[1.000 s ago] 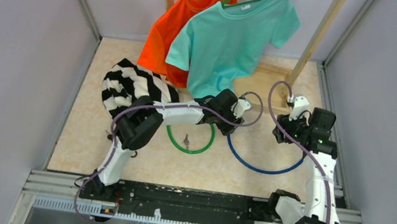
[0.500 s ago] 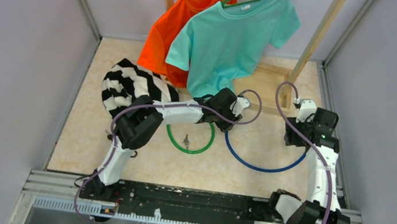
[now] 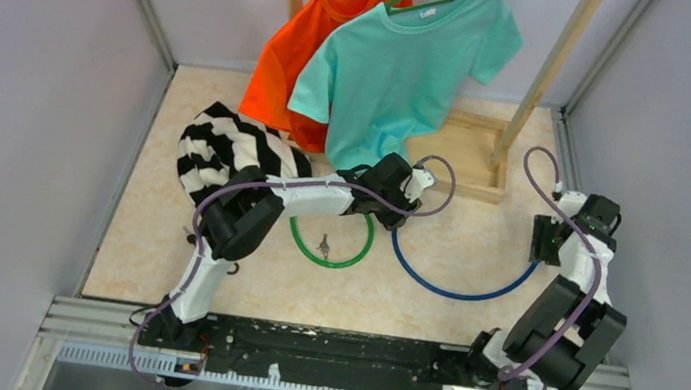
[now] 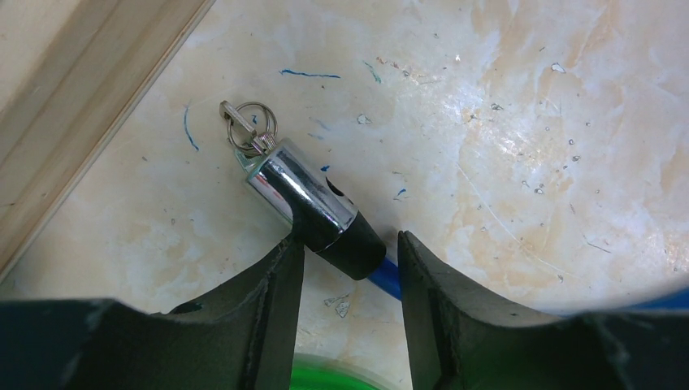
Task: Lock with the key
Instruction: Pick up the lock from the center of the board.
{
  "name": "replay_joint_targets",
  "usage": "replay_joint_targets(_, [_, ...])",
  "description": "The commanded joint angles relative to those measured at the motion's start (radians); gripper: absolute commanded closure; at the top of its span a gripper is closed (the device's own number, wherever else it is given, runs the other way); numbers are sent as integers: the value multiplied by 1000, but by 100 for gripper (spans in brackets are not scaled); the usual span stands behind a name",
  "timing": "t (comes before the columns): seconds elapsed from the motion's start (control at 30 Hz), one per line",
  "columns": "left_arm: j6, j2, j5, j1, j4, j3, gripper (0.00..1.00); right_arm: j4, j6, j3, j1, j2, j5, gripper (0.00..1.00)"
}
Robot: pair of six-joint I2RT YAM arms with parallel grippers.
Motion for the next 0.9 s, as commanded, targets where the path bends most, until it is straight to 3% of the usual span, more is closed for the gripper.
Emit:
replay_joint_targets(0.0, [-13, 58, 16, -7, -115, -56, 48, 62, -29, 76, -37, 60, -1, 43])
replay_joint_targets(0.2, [-8, 44, 17, -7, -103, -67, 48, 84, -12, 126, -38, 171, -40, 45])
replay_joint_targets(0.53, [-11, 37, 20, -9, -97, -80, 48, 121, 41, 184, -36, 318, -88, 57])
replay_joint_targets(0.87, [-25, 34, 32, -13, -94, -100, 47, 187, 54, 114, 5, 317, -35, 67])
